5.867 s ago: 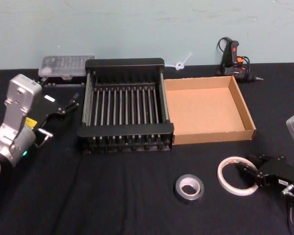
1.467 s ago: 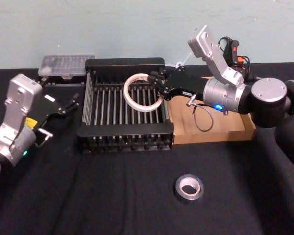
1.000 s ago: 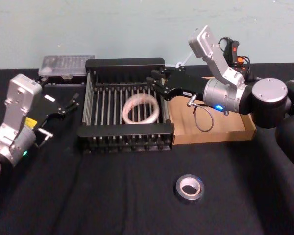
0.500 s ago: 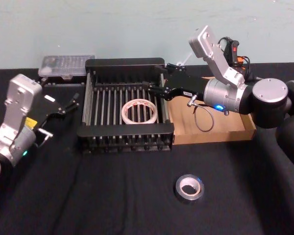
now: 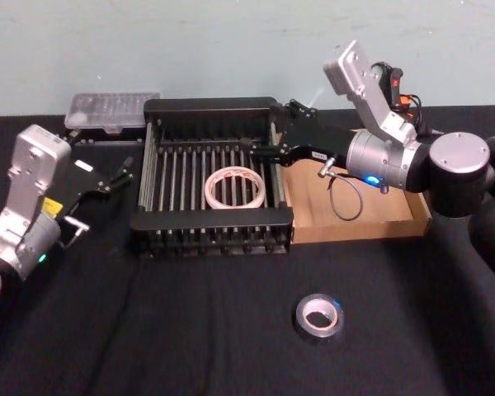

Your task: Pick up the white tape and place it into the black box , Pick up the silver tape and place it into the brown box.

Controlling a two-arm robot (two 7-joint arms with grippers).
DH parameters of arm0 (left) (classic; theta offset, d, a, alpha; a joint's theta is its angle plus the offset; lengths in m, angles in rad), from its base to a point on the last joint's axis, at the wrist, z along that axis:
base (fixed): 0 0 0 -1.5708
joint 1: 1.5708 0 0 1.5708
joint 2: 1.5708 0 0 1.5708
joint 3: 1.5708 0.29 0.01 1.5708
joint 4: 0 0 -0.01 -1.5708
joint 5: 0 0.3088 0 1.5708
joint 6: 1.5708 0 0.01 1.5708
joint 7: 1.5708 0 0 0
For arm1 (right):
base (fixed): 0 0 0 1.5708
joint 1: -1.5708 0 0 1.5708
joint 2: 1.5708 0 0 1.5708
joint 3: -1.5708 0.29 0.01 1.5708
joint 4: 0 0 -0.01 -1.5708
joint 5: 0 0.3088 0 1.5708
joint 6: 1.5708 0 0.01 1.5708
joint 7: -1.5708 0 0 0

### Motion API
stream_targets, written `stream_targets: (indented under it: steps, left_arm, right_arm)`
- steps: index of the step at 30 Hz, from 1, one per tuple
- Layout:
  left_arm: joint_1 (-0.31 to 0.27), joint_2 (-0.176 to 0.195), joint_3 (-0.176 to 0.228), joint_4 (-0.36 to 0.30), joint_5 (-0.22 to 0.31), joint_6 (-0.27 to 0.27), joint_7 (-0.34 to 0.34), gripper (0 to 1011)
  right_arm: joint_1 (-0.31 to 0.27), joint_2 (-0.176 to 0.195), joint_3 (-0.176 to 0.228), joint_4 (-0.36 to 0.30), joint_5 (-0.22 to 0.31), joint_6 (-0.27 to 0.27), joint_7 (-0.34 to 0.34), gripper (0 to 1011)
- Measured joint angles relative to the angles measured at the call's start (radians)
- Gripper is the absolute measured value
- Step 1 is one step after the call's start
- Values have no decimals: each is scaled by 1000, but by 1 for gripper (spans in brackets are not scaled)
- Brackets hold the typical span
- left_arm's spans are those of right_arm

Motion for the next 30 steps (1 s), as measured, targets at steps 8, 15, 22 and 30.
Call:
stream_targets:
  steps: [8, 15, 22, 30]
  left_arm:
    - [0, 0, 0, 0, 0, 0, 0, 1001]
    - [0, 0, 0, 0, 0, 0, 0, 1001]
    - [0, 0, 0, 0, 0, 0, 0, 1001]
    - [0, 0, 0, 0, 0, 0, 0, 1001]
  right_arm:
    - [-56, 43, 42, -111, 32, 42, -36, 1002]
    - [-127, 110, 77, -246, 71, 98, -53, 1002]
    - [-226, 212, 108, -415, 116, 171, -65, 1002]
    - [-343, 325, 134, -576, 162, 241, -80, 1002]
